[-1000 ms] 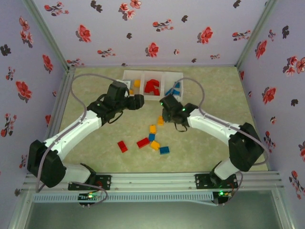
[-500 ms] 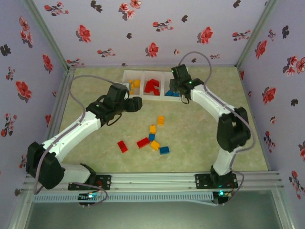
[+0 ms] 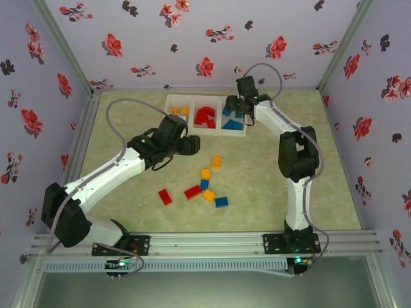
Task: Sort the legos into containers by color
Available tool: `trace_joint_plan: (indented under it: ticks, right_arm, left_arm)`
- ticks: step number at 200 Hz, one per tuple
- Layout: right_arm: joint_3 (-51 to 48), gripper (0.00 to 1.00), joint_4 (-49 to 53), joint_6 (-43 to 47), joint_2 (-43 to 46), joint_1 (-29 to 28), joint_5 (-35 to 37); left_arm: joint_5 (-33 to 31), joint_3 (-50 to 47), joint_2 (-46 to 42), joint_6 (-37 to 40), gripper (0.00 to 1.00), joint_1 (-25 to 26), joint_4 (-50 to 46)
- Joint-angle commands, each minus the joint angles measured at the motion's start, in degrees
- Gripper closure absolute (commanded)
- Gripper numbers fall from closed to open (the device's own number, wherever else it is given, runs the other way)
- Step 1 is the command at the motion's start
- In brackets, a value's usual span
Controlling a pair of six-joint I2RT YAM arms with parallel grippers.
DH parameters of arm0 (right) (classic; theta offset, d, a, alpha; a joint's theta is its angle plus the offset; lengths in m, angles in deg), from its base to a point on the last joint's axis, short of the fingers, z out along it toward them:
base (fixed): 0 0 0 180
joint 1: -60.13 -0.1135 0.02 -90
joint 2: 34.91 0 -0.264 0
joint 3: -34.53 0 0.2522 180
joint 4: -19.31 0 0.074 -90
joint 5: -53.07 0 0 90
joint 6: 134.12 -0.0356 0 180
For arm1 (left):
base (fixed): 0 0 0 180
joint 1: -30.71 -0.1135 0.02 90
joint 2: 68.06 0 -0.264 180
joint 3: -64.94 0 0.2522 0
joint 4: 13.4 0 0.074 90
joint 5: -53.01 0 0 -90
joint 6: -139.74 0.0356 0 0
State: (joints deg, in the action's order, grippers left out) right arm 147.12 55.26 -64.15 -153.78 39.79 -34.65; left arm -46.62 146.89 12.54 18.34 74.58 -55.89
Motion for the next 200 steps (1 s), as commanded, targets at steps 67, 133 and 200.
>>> trace_joint_plan:
  ticks: [67,133,200]
  right_arm:
    - [-26.99,0.35,-7.46,-1.55,27.49,-0.65,-2.86]
    - [-35.10,0.35,-10.06,-5.36,32.70,-0.66,-5.80]
    - [-37.26,0.34,-11.43,-6.33,32.18,-0.66,-6.41]
  left_arm:
    - [-3.12,-0.95,8.73,-6.15,0.27,5.98,-1.60]
    - [-0.45,0.90,17.01,-10.27,0.28,7.15,-3.09]
    - [2.57,-0.65,21.12,-13.48,0.29,8.93,0.94]
